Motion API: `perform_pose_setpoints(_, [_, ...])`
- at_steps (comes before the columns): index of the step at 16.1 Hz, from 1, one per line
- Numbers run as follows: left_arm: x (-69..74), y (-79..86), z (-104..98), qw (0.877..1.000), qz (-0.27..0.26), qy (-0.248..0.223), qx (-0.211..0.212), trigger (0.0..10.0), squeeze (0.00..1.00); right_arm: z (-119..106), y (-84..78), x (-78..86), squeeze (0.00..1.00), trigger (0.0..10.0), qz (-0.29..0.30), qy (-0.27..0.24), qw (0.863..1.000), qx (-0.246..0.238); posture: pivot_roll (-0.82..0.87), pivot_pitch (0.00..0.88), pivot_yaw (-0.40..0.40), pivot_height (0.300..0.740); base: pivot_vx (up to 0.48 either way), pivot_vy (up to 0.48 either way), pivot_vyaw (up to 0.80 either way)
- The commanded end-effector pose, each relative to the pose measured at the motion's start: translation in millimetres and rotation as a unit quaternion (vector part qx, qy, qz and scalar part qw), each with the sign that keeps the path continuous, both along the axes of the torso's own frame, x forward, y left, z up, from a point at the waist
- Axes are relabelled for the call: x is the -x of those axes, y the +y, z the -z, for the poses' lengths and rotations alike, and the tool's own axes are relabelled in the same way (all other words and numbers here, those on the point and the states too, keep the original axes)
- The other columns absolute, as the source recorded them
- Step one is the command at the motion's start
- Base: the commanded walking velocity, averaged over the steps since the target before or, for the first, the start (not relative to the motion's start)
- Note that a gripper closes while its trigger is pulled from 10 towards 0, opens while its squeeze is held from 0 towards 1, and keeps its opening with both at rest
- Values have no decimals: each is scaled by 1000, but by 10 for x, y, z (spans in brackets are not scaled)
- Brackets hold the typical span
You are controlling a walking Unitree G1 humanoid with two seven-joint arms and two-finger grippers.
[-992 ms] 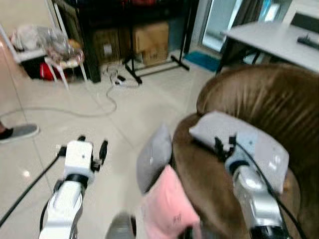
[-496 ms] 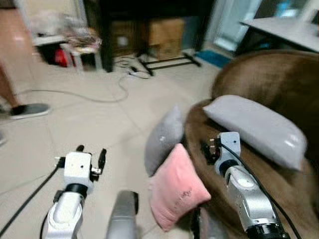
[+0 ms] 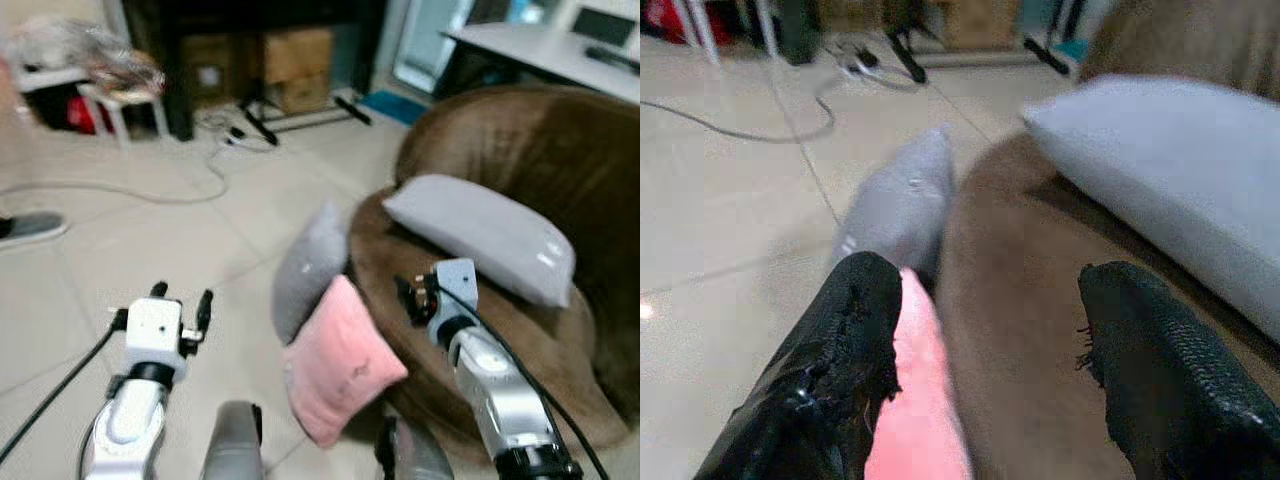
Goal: Move the pillow to the sofa from floor
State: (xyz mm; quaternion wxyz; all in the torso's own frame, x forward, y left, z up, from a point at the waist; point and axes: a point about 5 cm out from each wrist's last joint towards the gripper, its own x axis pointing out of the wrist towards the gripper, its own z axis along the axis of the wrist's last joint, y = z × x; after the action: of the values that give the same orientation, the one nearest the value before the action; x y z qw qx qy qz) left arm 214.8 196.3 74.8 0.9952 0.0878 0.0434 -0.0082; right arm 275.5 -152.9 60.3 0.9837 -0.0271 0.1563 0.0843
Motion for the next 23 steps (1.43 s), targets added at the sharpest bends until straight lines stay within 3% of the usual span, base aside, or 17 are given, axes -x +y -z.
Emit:
perform_pose_setpoints(1, [-17, -22, -23, 1000, 7, -5, 0, 10000, 0, -34, -26, -34, 0, 10000, 3, -7, 1000, 4, 166, 0, -79, 620, 277, 0, 0])
perform_pose_setpoints(5, [-37, 12, 39, 1000, 6, 0, 0, 10000, 0, -32, -1, -48, 0, 10000, -7, -5, 1000, 5, 169, 0, -82, 620, 277, 0, 0])
perform_pose_setpoints(8, [-42, 34, 90, 1000, 5, 4, 0, 10000, 0, -1, 52, -27, 0, 10000, -51, 4, 998, 39, 169, 0, -83, 620, 274, 0, 267])
perform_pose_setpoints(12, [-26, 80, 195, 1000, 4, 14, -4, 10000, 0, 28, 50, -25, 0, 10000, -54, 12, 998, 25, 171, 0, -84, 620, 127, 0, 333])
perform_pose_setpoints(17, [-42, 98, 252, 1000, 8, 15, -7, 10000, 0, 55, -37, -85, 0, 10000, 4, 16, 1000, 2, 175, 0, -81, 615, 0, 0, 0])
perform_pose_setpoints(23, [-50, 109, 285, 1000, 12, 14, -9, 10000, 0, 61, -13, -76, 0, 10000, 4, 15, 1000, -6, 176, 0, -78, 560, 0, 0, 0])
